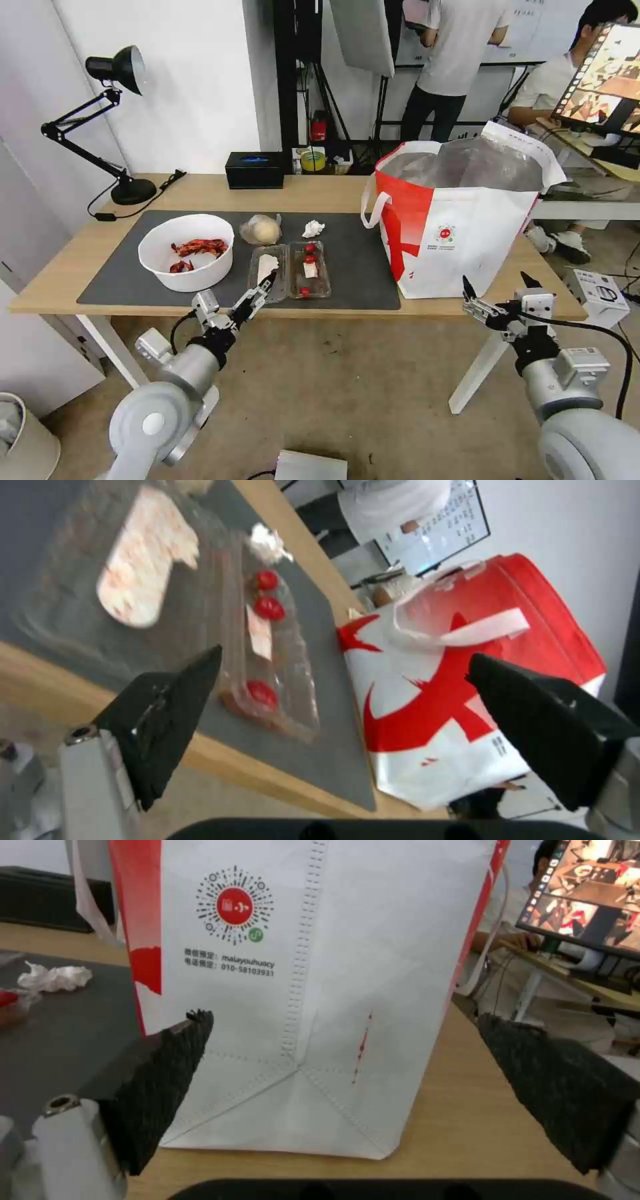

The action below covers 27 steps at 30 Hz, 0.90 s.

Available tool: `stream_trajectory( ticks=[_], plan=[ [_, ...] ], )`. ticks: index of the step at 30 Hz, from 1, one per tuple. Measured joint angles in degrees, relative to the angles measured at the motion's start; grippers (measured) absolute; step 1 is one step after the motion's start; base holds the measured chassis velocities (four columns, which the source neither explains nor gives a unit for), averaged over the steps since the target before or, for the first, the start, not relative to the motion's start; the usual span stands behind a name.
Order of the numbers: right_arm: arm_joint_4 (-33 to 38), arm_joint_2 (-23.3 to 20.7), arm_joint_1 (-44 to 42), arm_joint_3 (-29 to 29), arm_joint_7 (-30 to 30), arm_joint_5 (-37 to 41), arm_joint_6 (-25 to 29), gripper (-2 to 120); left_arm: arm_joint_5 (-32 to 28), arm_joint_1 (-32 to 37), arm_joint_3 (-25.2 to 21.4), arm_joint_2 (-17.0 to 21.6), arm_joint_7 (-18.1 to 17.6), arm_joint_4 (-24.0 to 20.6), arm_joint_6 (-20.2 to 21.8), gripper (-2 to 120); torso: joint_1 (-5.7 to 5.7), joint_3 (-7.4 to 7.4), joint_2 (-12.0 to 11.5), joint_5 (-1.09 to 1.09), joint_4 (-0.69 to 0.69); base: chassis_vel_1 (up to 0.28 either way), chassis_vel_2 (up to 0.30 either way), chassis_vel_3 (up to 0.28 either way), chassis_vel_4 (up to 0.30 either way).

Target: Pick up the trash from the table and place it into the takeout bag.

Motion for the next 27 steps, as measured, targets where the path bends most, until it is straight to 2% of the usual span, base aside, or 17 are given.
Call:
stream_trajectory(
  ticks=[3,7,14,27],
  plan=[
    [-0.35,0.29,0.19,-0.08,0.09,-0.33,0.01,100,-3.54,-0.61,2.21,-1.67,-3.4,0.03,-1.06,100,0.0,0.0,0.0,0.0,0.0,0.0,0.0,0.0,0.0],
    [-0.63,0.52,0.08,-0.12,0.12,-0.89,0.02,100,-4.94,-2.12,4.03,-3.08,-5.1,1.41,-1.86,100,0.0,0.0,0.0,0.0,0.0,0.0,0.0,0.0,0.0],
    [-0.8,0.45,-0.77,0.79,0.73,-1.06,0.09,100,-6.12,-6.95,6.23,-5.47,-6.55,5.97,-1.88,100,0.0,0.0,0.0,0.0,-0.01,0.0,0.0,0.0,0.0],
    [-1.48,0.6,-1.16,1.12,2.0,-1.16,0.67,100,-4.64,-8.01,6.65,-6.77,-6.79,9.19,-1.29,100,0.0,0.0,0.0,0.0,0.0,0.0,0.0,0.0,0.0]
  ],
)
